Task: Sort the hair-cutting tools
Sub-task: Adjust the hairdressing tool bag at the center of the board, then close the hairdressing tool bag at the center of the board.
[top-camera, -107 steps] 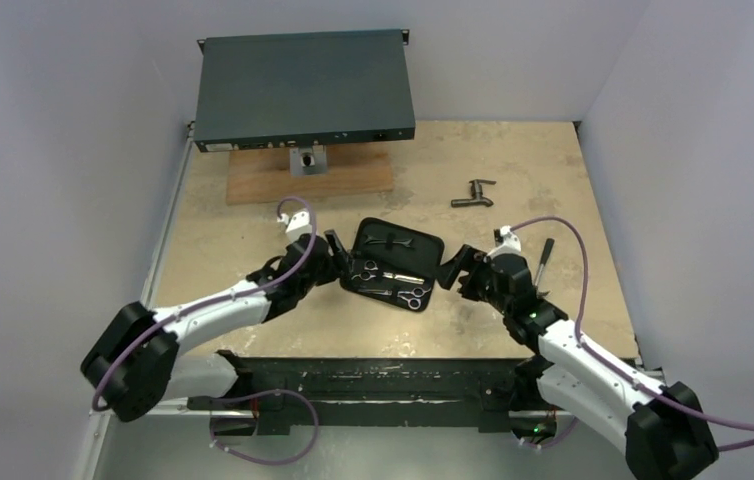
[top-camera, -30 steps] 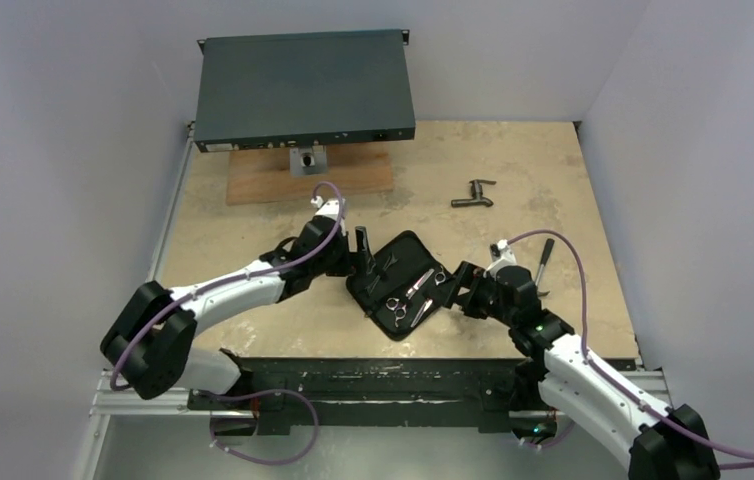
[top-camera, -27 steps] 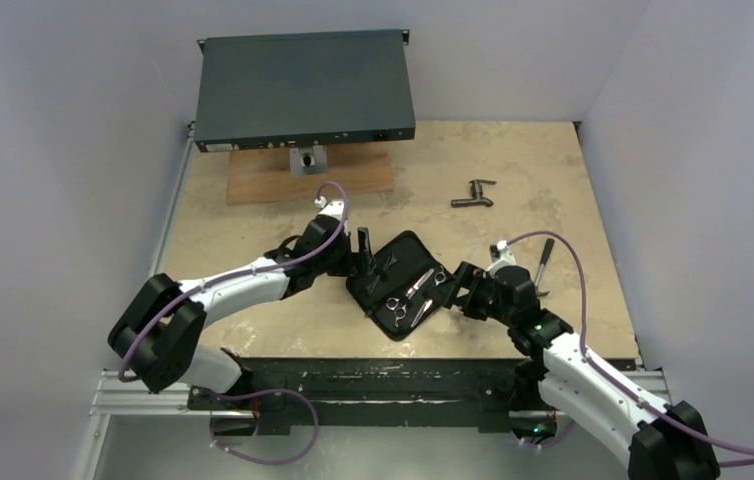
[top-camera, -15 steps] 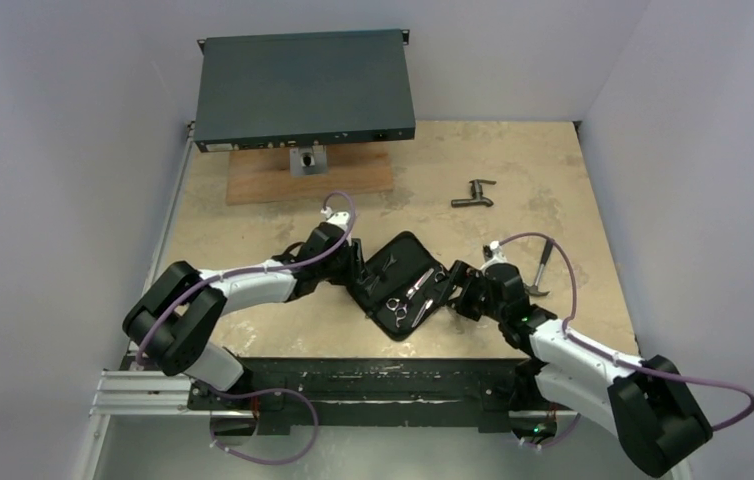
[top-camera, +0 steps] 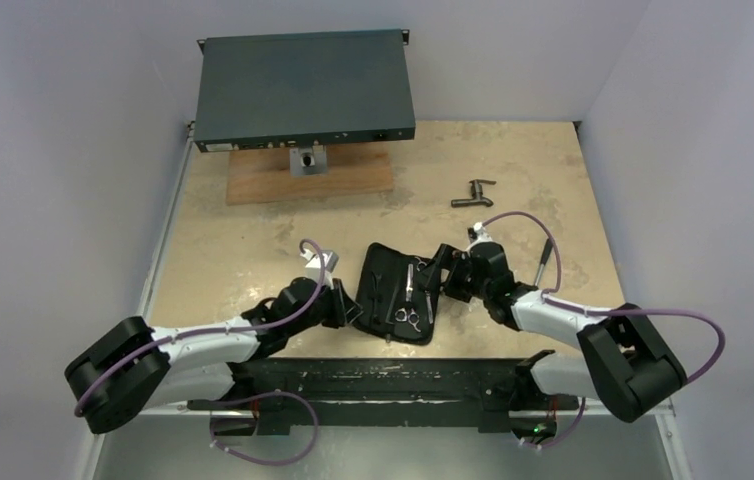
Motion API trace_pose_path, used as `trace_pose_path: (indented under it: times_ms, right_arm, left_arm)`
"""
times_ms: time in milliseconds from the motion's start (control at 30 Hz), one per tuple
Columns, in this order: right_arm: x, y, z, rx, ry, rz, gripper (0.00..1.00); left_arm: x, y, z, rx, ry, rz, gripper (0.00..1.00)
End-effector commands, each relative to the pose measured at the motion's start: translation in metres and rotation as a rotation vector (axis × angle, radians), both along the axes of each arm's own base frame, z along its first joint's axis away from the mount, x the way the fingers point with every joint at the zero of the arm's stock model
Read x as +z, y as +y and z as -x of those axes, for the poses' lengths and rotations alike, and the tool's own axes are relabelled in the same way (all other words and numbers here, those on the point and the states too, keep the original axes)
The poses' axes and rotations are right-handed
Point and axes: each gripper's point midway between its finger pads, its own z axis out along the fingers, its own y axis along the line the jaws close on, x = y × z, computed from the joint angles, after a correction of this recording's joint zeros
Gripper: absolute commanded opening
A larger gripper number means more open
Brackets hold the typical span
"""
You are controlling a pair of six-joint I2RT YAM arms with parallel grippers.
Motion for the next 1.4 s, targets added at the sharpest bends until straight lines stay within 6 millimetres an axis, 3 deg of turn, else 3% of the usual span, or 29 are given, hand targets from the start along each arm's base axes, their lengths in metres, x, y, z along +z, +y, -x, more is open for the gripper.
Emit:
trace_pose_path:
  times_ms: [0,267,467,767,1067,1367]
  right_arm:
    - [0.004,0.006,-0.008,0.042,-0.026,0.019,0.85]
    - [-0.007,0.007,-0.002,0.061,0.001,0.020,0.85]
    - [-0.007,0.008,0.003,0.059,0.006,-0.007,0.85]
    - [0.001,-0.011,0.013,-0.087,0.018,-0.057,0.89]
    - [0.021,-0.025,0.016,-0.185,-0.025,-0.106,0.91]
    - [0.002,-0.020,0.013,-0.163,0.013,-0.079,0.91]
  left_arm:
    - [0.038,-0.016,-0.002,0.001,-0.101,0.113,0.17]
    - [0.067,-0.052,-0.004,-0.136,-0.174,0.103,0.29]
    - [0.069,-0.086,0.001,-0.234,-0.204,0.057,0.35]
    - [0.043,-0.125,0.012,-0.343,-0.172,-0.007,0.37]
    - [0.018,-0.143,0.021,-0.394,-0.132,-0.035,0.37]
    - [-0.006,-0.157,0.037,-0.456,-0.096,-0.057,0.37]
